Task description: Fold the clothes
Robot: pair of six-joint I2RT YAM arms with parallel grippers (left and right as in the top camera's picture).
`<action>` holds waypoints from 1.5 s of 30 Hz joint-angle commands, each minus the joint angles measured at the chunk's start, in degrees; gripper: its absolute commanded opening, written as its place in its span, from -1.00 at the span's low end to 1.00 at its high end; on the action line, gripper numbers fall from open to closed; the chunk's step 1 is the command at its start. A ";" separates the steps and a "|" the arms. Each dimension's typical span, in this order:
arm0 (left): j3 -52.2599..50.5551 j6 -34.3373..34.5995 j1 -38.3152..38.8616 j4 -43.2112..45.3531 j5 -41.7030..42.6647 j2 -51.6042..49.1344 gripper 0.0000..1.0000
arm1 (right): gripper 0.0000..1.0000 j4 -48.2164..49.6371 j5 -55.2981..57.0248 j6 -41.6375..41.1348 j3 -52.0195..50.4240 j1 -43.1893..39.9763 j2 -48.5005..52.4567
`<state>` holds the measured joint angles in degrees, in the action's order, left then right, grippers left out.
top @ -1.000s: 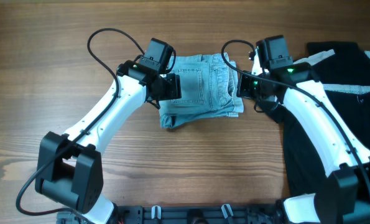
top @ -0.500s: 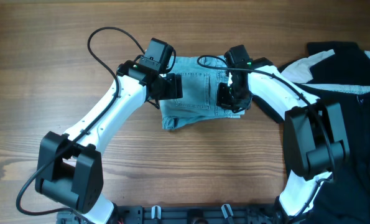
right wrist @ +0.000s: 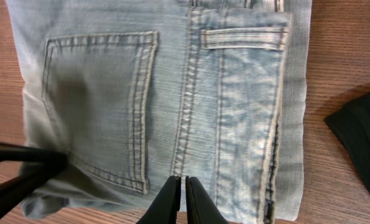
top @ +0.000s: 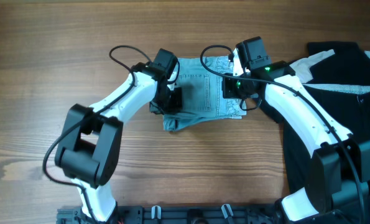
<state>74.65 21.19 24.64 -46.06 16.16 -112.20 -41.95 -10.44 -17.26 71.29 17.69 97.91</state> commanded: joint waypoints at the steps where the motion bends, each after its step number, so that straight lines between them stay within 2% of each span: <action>1: -3.10 4.76 -1.55 -0.66 -13.46 -6.43 -0.92 | -0.82 0.59 0.33 -0.70 -0.26 -0.31 0.13; 3: -2.67 4.57 -4.87 1.33 -19.76 -6.32 -0.92 | -0.81 2.34 -0.39 2.16 -0.33 -0.28 0.13; 6: 4.66 1.44 -11.74 -2.56 -15.96 -4.83 -0.82 | -0.78 4.37 -4.26 7.10 -0.37 -0.28 0.13; 9: 12.76 -0.70 -14.19 -10.40 -14.91 -1.49 -0.67 | -0.72 6.91 -4.70 7.87 -0.37 -0.28 0.13; 10: 14.27 -1.53 -14.16 -11.87 -14.93 -0.02 -0.62 | -0.72 8.33 -4.87 7.96 -0.37 -0.28 0.13; 13: 15.63 -1.40 -13.73 -15.13 -14.91 11.04 -0.28 | -0.60 12.00 -5.09 8.11 -0.37 -0.28 0.13; 15: 15.63 -1.27 -13.51 -16.52 -14.91 15.02 -0.19 | -0.56 12.46 -5.09 8.11 -0.37 -0.28 0.13; 18: 15.63 0.48 -13.51 -21.20 -14.60 20.17 -0.16 | -0.50 13.64 -5.31 8.04 -0.37 -0.28 0.13; 19: 15.63 0.50 -13.51 -22.51 -14.47 20.33 -0.21 | -0.48 14.12 -6.38 8.07 -0.37 -0.28 0.13; 21: 15.26 0.70 -13.16 -25.97 -14.45 20.33 -0.25 | -0.33 15.39 -7.85 7.80 -0.37 -0.28 0.13; 22: 15.08 0.70 -12.13 -26.73 -14.45 20.33 -0.26 | -0.17 16.15 -7.82 7.04 -0.37 -0.28 0.13; 24: 14.86 0.70 -8.63 -26.71 -15.87 20.33 -0.26 | -0.04 18.23 -7.82 4.81 -0.39 -0.28 0.26; 27: 14.64 3.72 -4.24 -28.46 -20.04 20.33 -0.17 | -0.05 20.35 -9.73 0.24 -0.37 -0.20 2.27; 30: 11.63 6.23 -3.37 -27.15 -20.20 20.33 -0.03 | -0.03 22.10 -10.01 -1.62 -0.37 0.26 6.54; 31: 9.92 6.56 -3.63 -25.77 -19.98 20.33 -0.03 | -0.05 22.49 -10.10 -2.29 -0.37 0.42 8.33; 33: 2.38 8.28 -3.93 -18.69 -18.78 20.31 -0.15 | -0.10 24.35 -12.85 -2.01 -0.37 0.52 12.63; 35: -3.72 9.35 -3.93 -12.11 -18.80 20.31 -0.42 | -0.21 25.97 -12.79 -0.61 -0.37 0.52 15.17; 37: -10.91 9.33 -3.96 -2.01 -19.08 20.26 -0.60 | -0.42 26.23 -10.86 -0.31 -0.37 0.50 18.38; 38: -13.94 9.35 -4.28 2.34 -19.06 20.26 -0.61 | -0.61 24.90 -7.85 -0.90 -0.37 0.50 19.87; 40: -18.14 9.38 -5.99 7.69 -19.06 20.26 -0.60 | -0.85 14.01 1.79 -9.14 -0.37 0.46 20.55; 41: -19.04 9.77 -7.08 8.37 -19.04 20.26 -0.57 | -0.89 10.03 2.10 -9.84 -0.37 0.46 20.35; 45: -19.32 9.77 -11.19 7.50 -9.81 20.26 -0.14 | -0.91 -3.76 2.14 -11.72 -0.37 0.52 18.47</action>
<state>55.70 30.63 15.49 -38.52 -0.69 -92.20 -38.87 -14.70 -26.28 74.39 18.24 114.43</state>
